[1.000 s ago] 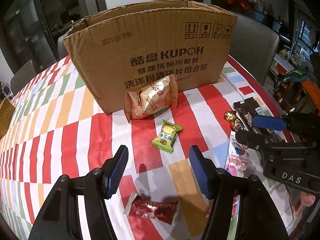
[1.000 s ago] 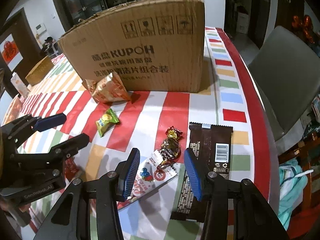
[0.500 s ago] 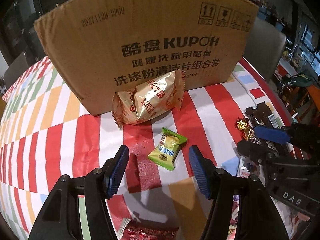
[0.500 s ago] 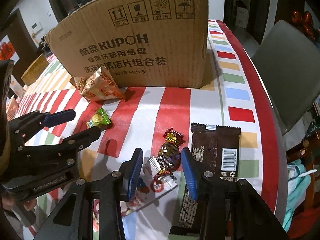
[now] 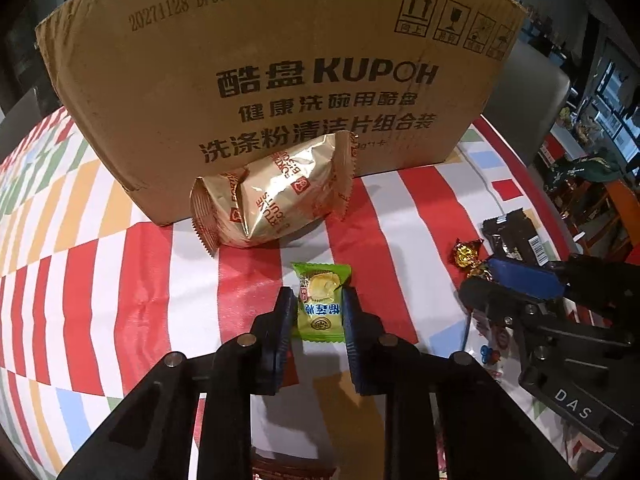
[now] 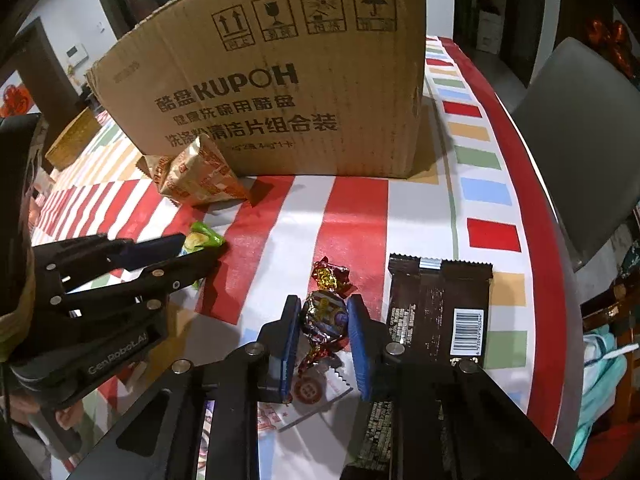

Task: Organize snacks
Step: 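Grasp the yellow-green candy packet with the left tool while the right tool grasps the wrapped chocolate candy, then lift both candies over the box and open both tools to drop them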

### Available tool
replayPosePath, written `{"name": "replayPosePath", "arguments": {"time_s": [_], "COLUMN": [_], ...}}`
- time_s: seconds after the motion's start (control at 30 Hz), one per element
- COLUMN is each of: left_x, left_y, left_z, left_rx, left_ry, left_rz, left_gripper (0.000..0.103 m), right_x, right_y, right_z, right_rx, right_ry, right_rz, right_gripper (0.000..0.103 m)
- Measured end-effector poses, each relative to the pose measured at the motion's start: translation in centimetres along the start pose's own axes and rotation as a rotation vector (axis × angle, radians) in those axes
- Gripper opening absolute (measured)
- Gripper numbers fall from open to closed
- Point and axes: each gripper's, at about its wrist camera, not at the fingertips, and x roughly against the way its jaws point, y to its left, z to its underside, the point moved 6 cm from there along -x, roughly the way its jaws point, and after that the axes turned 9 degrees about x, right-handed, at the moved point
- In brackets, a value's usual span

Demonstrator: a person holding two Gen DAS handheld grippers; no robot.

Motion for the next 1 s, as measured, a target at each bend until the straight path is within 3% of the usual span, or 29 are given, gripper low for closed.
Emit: {"name": "replayPosePath", "arguments": {"time_s": [0.4, 1.0], "left_x": [4.0, 13.2], "left_y": [-0.3, -1.8], "left_z": [1.1, -0.6], "left_rx": [0.046, 0.04], "left_ry": [-0.047, -0.24], "left_rz": [0.06, 0.089], "left_gripper": [0.023, 0.023], "right_x": [2.6, 10.3], "right_y": [0.5, 1.7], "right_z": [-0.9, -3.4], "right_rx": [0.001, 0.037], "right_ry": [-0.067, -0.253], "right_rz": [-0.019, -0.027], "right_gripper": [0.025, 0.025]}}
